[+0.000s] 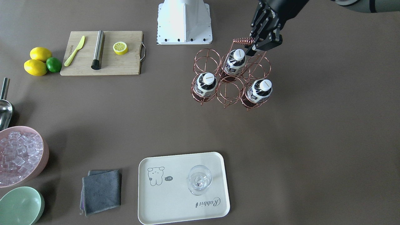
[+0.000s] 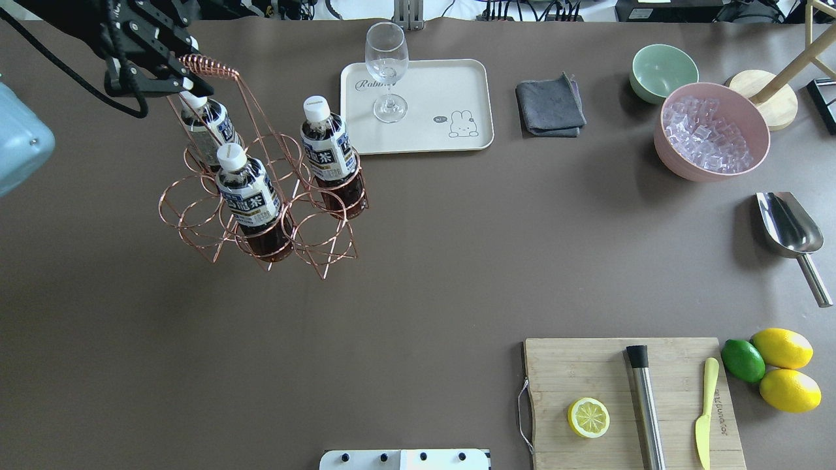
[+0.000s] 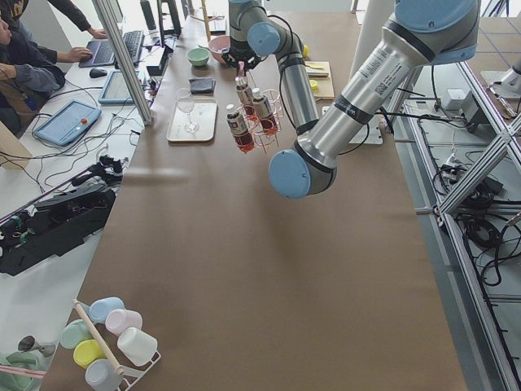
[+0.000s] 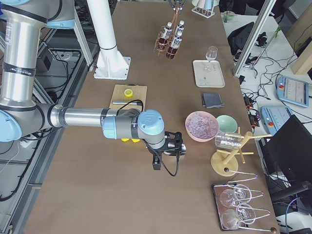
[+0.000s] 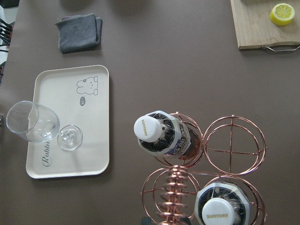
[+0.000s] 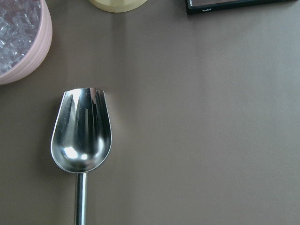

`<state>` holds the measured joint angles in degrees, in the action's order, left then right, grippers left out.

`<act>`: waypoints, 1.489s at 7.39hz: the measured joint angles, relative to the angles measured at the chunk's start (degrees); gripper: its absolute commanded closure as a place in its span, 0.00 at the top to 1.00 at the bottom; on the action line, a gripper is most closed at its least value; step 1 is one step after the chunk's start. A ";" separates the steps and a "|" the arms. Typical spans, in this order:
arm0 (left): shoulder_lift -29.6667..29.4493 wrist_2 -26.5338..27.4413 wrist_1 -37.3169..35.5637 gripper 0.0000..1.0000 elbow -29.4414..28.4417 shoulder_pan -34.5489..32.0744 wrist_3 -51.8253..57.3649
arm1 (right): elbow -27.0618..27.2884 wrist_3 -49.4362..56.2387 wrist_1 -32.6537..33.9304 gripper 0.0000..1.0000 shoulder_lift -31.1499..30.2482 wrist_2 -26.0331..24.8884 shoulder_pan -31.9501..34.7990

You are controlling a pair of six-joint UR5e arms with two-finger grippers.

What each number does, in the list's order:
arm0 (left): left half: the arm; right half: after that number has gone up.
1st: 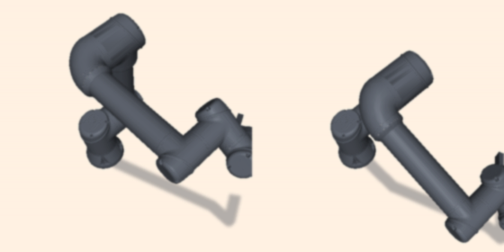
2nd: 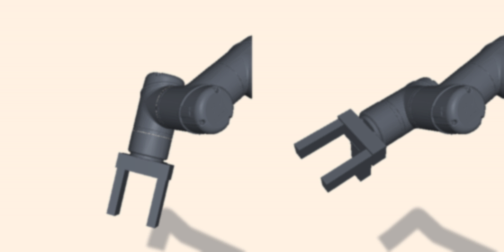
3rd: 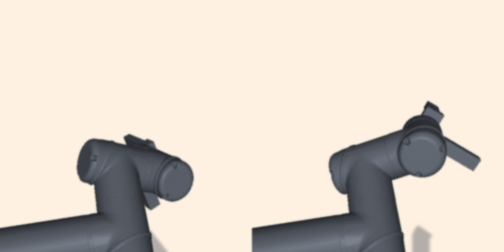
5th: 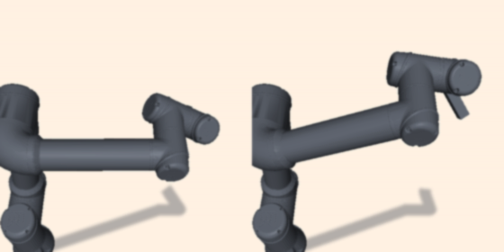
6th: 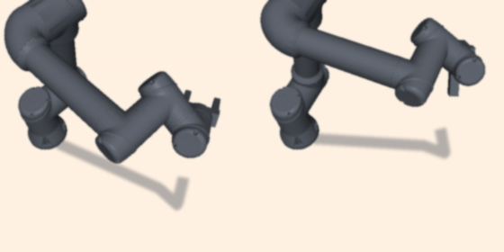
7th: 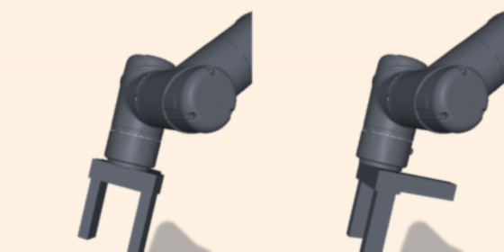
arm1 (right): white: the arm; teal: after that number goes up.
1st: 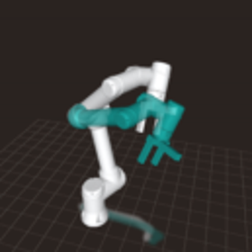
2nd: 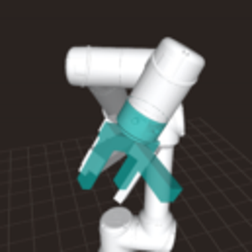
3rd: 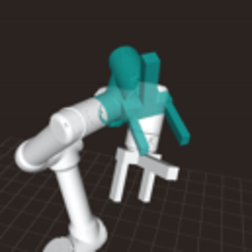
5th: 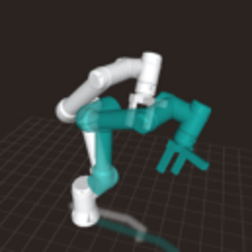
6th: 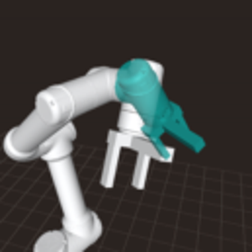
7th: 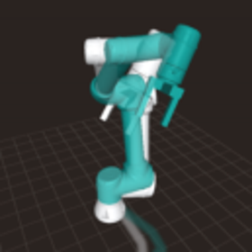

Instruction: Take tea from basket to plate

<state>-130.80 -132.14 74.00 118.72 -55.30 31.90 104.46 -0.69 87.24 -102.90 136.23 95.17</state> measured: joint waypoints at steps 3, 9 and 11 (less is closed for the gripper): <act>-3.11 5.14 0.00 0.00 -0.81 7.55 -7.55 | 0.19 -0.01 0.00 1.00 0.69 0.08 -0.84; -7.17 6.99 0.21 0.00 -6.34 11.21 -13.22 | 3.93 -3.19 -8.36 1.00 17.85 8.62 -13.37; -8.40 8.93 0.34 0.00 -7.99 12.42 -15.01 | 3.05 -4.91 -12.72 1.00 25.47 7.00 -21.32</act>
<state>-139.20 -123.21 74.34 110.73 -42.88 16.89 107.51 -5.60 74.51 -77.43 143.23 73.85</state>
